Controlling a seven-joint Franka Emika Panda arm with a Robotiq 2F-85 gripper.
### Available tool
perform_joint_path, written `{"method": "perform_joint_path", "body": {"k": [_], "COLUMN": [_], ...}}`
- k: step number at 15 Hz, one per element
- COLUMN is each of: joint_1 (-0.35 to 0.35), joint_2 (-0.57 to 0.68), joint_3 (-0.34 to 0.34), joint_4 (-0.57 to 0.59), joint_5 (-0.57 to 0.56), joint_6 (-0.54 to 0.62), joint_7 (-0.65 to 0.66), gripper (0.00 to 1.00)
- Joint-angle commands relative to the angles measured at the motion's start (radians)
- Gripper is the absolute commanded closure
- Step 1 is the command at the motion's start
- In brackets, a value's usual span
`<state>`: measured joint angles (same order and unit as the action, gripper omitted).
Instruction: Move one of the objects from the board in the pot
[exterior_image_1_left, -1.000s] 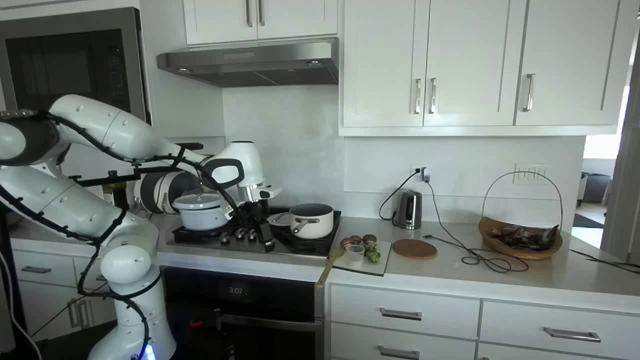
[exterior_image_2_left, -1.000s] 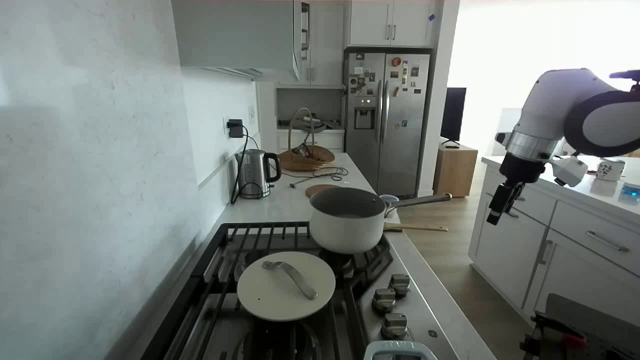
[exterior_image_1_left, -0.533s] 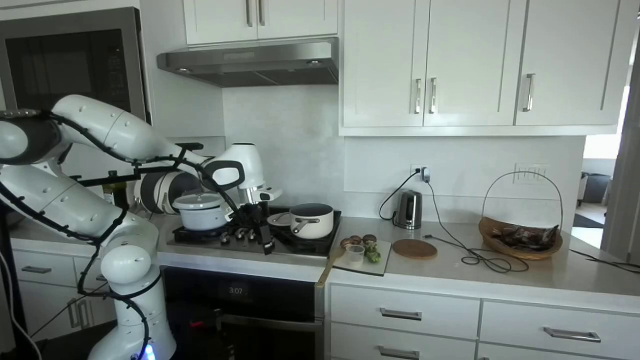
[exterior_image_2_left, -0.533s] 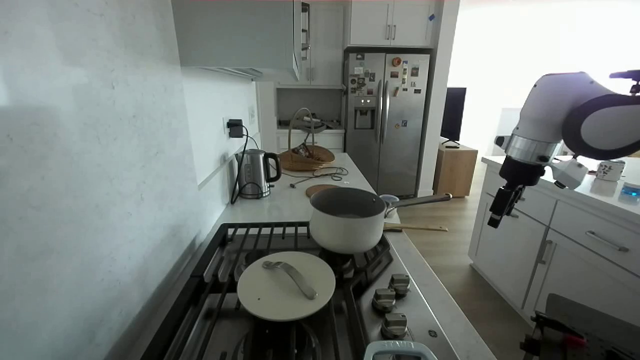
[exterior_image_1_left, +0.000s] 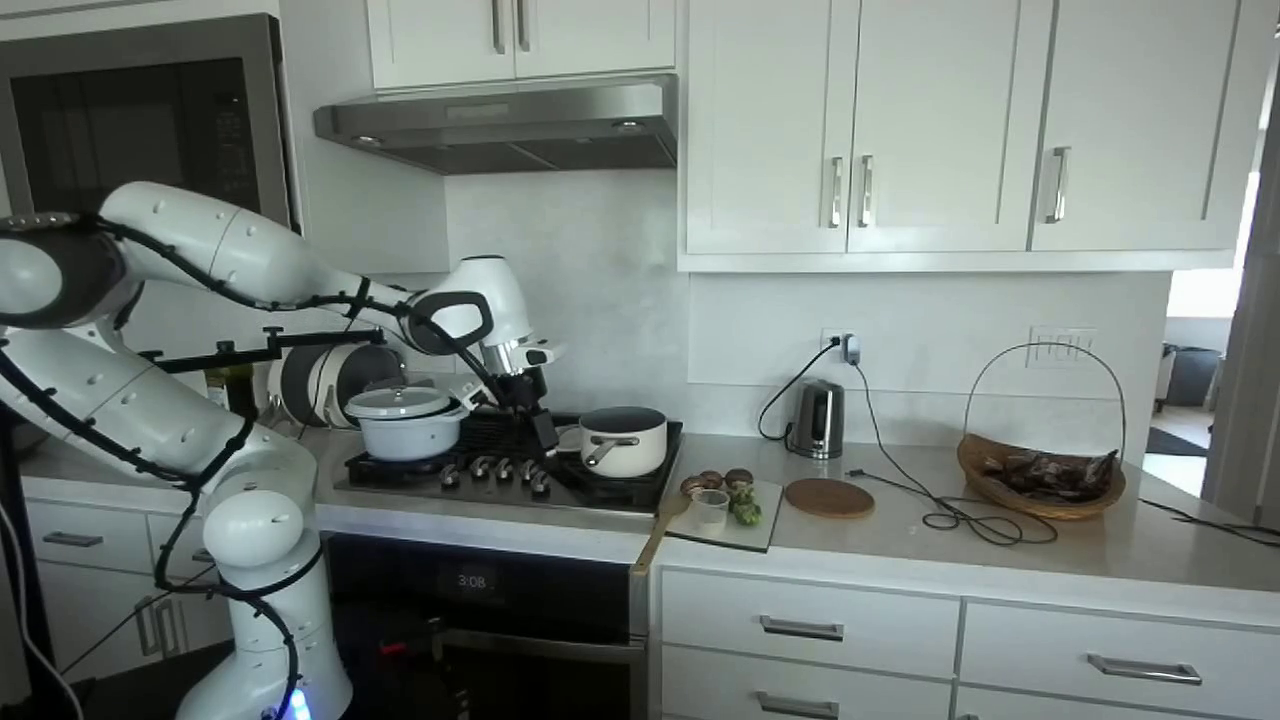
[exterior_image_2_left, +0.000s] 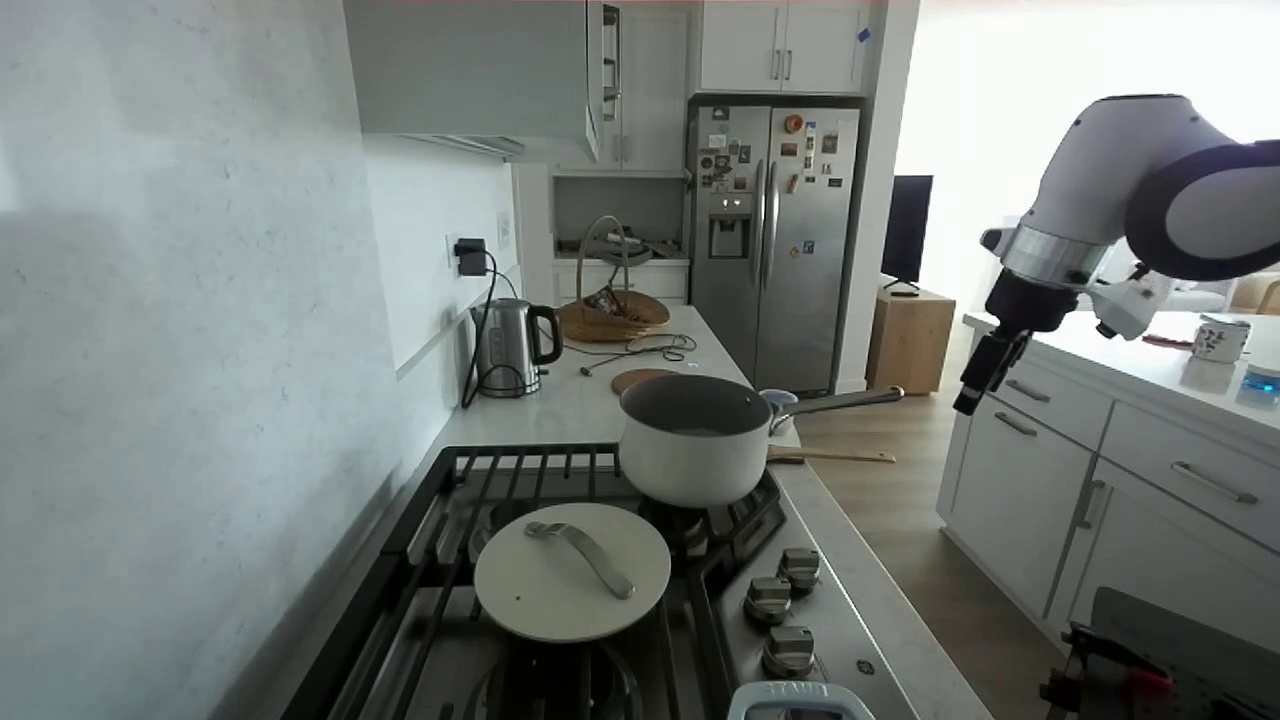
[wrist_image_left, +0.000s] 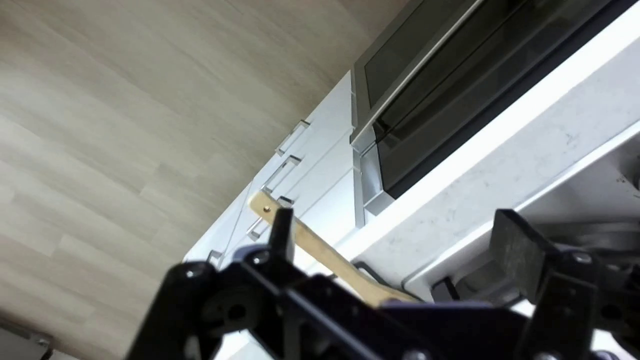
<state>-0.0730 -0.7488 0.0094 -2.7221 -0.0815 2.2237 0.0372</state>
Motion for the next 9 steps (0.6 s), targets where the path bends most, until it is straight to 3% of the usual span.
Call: {"method": "perform_joint_path", "body": {"k": [1,9], "joint_1": [0.012,0.004], "joint_2": [0.041,0.235], "joint_3": [0.03,0.07], "joint_4": [0.12,0.377], "joint_5": [-0.014,-0.031], "joint_6": [-0.03,0.087], "joint_7": [0.013,0.053], "gripper": [0.0,0.0]}}
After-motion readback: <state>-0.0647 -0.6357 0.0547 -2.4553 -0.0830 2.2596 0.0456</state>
